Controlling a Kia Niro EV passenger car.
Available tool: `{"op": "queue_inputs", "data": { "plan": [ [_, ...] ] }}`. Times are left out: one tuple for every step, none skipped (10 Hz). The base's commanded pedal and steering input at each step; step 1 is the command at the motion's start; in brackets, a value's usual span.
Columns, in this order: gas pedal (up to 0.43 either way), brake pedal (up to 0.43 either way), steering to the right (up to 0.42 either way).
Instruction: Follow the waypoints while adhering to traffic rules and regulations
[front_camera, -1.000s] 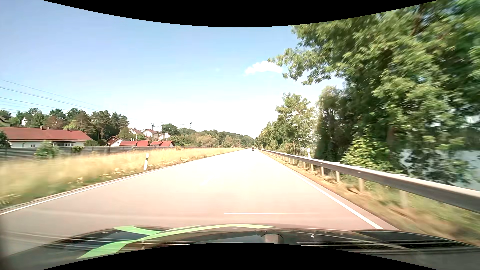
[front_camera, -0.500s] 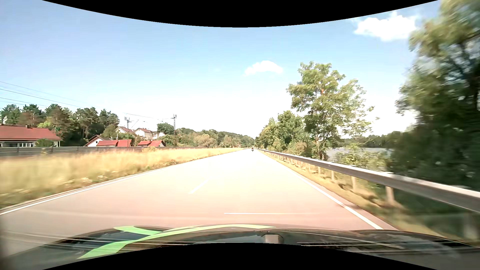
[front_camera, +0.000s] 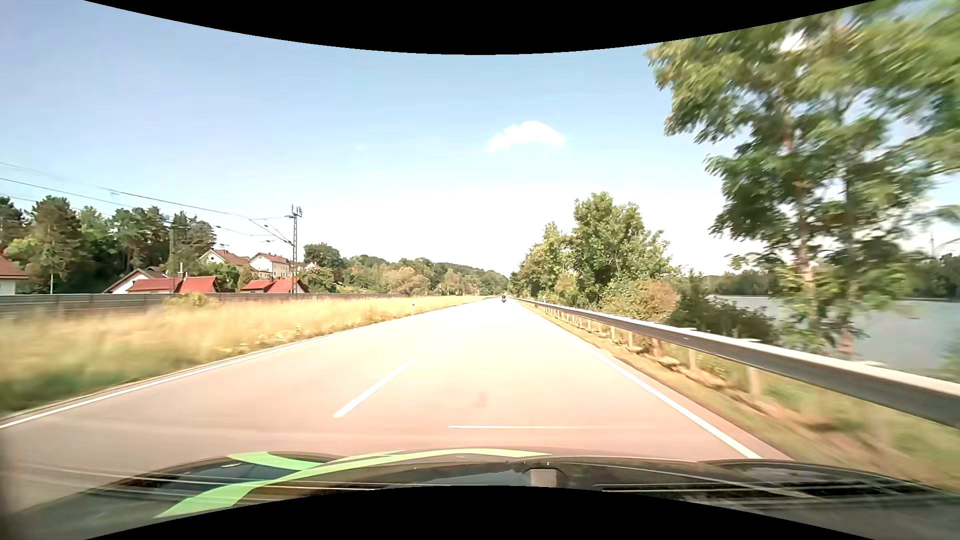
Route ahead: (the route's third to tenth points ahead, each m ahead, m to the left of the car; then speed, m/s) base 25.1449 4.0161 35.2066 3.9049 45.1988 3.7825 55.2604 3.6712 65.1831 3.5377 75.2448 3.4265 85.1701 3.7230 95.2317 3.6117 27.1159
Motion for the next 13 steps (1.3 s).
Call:
{"op": "queue_inputs", "data": {
  "plan": [
    [0.248, 0.000, -0.003],
    [0.248, 0.000, -0.002],
    [0.248, 0.000, -0.002],
    [0.248, 0.000, -0.003],
    [0.248, 0.000, -0.002],
    [0.248, 0.000, -0.002],
    [0.260, 0.000, -0.003],
    [0.280, 0.000, -0.003],
    [0.287, 0.000, -0.002],
    [0.287, 0.000, -0.002],
    [0.287, 0.000, -0.002],
    [0.299, 0.000, -0.003],
    [0.311, 0.000, -0.003]
  ]
}}
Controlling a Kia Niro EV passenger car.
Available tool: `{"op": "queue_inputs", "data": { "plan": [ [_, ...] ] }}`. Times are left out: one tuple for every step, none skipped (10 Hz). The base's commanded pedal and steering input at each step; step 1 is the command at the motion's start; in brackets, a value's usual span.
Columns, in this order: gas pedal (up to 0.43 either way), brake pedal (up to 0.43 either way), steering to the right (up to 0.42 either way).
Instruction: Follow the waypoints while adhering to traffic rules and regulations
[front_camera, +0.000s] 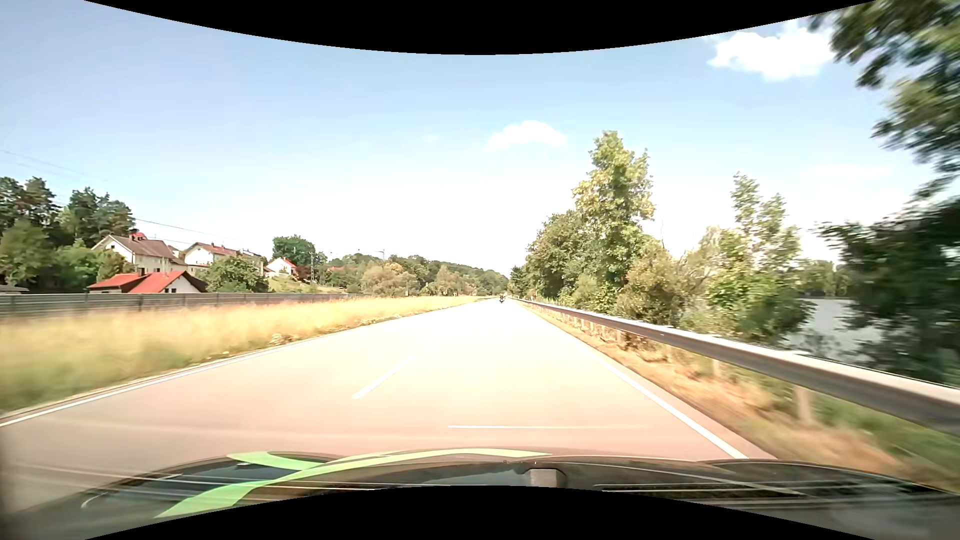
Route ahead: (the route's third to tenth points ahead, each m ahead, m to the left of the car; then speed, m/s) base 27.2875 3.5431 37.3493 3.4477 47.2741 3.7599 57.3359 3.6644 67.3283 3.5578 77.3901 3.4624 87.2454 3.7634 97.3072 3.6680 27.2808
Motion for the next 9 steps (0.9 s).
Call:
{"op": "queue_inputs", "data": {
  "plan": [
    [0.311, 0.000, -0.003],
    [0.311, 0.000, -0.002],
    [0.311, 0.000, -0.003],
    [0.311, 0.000, -0.003],
    [0.311, 0.000, -0.003],
    [0.299, 0.000, -0.003],
    [0.268, 0.000, -0.003],
    [0.260, 0.000, -0.003],
    [0.260, 0.000, -0.003]
  ]
}}
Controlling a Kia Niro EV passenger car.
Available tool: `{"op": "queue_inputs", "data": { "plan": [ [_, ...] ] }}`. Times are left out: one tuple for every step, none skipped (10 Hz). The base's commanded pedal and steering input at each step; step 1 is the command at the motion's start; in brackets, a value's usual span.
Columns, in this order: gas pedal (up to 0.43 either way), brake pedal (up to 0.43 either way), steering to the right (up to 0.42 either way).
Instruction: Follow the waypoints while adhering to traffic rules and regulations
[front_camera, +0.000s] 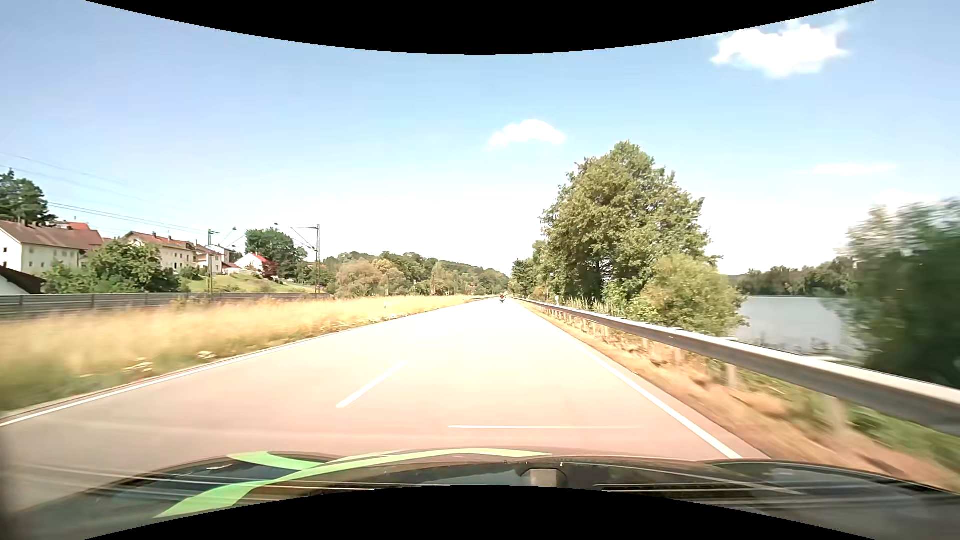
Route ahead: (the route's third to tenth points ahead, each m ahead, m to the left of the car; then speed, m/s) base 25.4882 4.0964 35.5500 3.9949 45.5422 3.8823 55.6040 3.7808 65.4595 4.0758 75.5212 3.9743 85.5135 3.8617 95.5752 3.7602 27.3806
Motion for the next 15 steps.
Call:
{"op": "queue_inputs", "data": {
  "plan": [
    [0.260, 0.000, -0.003],
    [0.268, 0.000, -0.003],
    [0.268, 0.000, -0.003],
    [0.280, 0.000, -0.003],
    [0.280, 0.000, -0.003],
    [0.280, 0.000, -0.003],
    [0.268, 0.000, -0.003],
    [0.248, 0.000, -0.003],
    [0.240, 0.000, -0.003],
    [0.228, 0.000, -0.003],
    [0.228, 0.000, -0.003],
    [0.228, 0.000, -0.003],
    [0.240, 0.000, -0.003],
    [0.248, 0.000, -0.003],
    [0.260, 0.000, -0.003]
  ]
}}
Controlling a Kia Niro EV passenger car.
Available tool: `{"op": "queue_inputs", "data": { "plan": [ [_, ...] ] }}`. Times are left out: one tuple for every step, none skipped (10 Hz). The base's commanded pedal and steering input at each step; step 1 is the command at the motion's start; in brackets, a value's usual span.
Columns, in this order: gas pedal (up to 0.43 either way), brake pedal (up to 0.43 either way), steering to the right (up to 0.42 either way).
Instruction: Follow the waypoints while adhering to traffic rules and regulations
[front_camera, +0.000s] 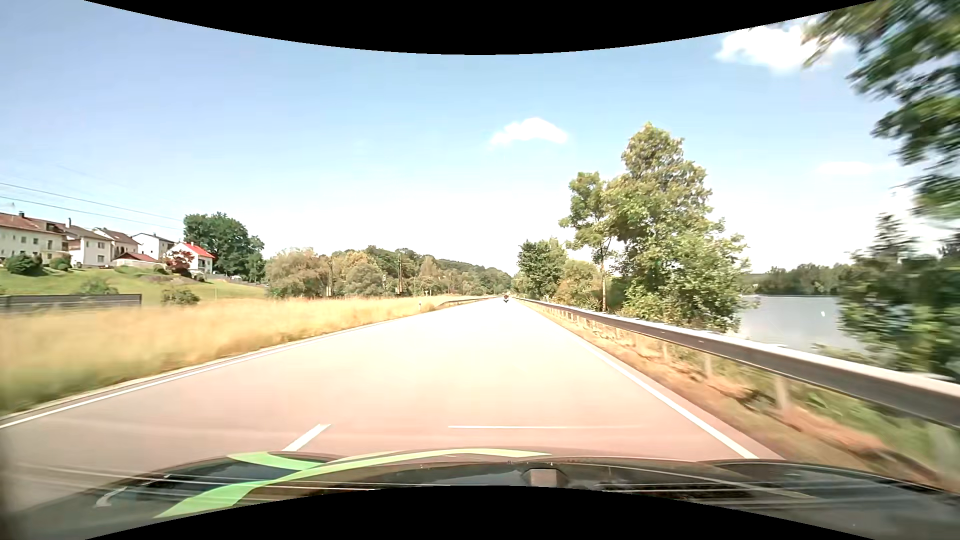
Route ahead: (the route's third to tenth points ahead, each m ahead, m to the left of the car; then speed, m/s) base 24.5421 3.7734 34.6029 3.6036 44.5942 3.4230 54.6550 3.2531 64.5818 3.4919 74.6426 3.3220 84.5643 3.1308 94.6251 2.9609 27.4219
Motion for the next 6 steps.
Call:
{"op": "queue_inputs", "data": {
  "plan": [
    [0.260, 0.000, -0.003],
    [0.260, 0.000, -0.003],
    [0.260, 0.000, -0.003],
    [0.248, 0.000, -0.003],
    [0.240, 0.000, -0.003],
    [0.209, 0.000, -0.003]
  ]
}}
